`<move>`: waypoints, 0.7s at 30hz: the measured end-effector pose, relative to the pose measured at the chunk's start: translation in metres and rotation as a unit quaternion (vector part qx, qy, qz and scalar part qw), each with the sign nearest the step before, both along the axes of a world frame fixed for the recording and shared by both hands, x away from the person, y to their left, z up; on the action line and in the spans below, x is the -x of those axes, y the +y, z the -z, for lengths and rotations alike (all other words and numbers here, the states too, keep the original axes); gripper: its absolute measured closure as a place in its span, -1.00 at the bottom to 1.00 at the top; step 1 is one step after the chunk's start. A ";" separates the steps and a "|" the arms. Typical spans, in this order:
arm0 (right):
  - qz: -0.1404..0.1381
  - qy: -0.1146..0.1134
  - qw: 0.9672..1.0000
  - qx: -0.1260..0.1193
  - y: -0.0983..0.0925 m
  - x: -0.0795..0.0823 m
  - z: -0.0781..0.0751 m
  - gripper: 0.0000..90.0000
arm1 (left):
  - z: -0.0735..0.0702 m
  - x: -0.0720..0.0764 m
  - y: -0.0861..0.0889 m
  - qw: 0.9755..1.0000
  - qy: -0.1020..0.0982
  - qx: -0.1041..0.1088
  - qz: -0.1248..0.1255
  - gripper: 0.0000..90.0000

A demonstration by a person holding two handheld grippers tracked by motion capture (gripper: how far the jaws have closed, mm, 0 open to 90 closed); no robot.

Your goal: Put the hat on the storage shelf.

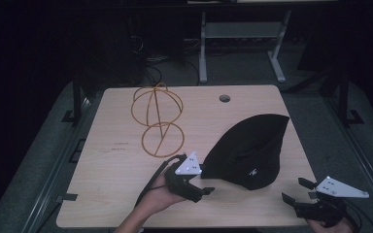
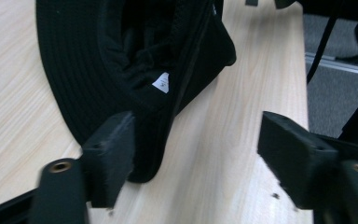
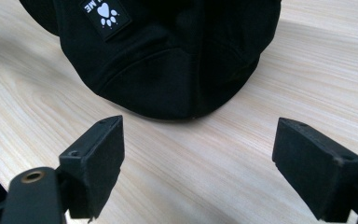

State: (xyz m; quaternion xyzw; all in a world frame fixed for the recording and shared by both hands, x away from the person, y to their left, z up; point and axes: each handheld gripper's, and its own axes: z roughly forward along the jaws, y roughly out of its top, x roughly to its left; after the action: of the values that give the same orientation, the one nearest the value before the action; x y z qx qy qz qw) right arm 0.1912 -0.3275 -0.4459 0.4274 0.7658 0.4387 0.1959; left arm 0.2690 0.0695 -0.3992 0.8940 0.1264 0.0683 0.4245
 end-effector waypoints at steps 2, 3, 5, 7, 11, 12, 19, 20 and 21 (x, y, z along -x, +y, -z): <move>-0.002 -0.002 1.000 0.002 0.001 -0.001 -0.001 -0.64 | 0.002 -0.003 -0.006 1.000 0.003 -0.005 0.005 -0.25; -0.004 -0.003 1.000 0.001 0.002 -0.001 -0.001 -0.64 | 0.003 -0.005 -0.009 1.000 0.002 -0.010 0.009 -0.17; -0.007 -0.002 1.000 0.000 0.004 -0.003 -0.001 -0.64 | 0.005 -0.009 -0.014 1.000 -0.002 -0.016 0.005 0.02; -0.012 -0.003 1.000 0.002 0.006 -0.006 -0.002 -0.64 | 0.006 -0.012 -0.018 1.000 -0.004 -0.022 0.003 0.21; -0.020 -0.002 1.000 0.002 0.010 -0.013 -0.004 -0.64 | 0.005 -0.016 -0.021 1.000 -0.007 -0.011 0.004 0.66; -0.022 0.000 1.000 0.000 0.011 -0.014 -0.005 -0.64 | 0.004 -0.017 -0.021 1.000 -0.004 -0.008 0.008 0.72; -0.030 -0.002 1.000 -0.005 0.014 -0.028 -0.011 -0.64 | 0.001 -0.023 -0.020 1.000 0.003 0.019 0.001 0.89; -0.030 -0.001 1.000 -0.006 0.015 -0.030 -0.012 -0.64 | 0.000 -0.023 -0.020 1.000 0.007 0.024 0.000 0.90; -0.033 -0.003 0.999 -0.005 0.016 -0.034 -0.014 -0.64 | 0.000 -0.024 -0.020 1.000 0.008 0.028 -0.001 0.90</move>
State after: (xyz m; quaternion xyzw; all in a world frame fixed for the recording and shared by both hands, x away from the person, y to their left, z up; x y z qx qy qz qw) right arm 0.2248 -0.3115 -0.4320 0.4016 0.7768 0.4500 0.1811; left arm 0.2929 0.0500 -0.3992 0.8822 0.1330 0.0577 0.4481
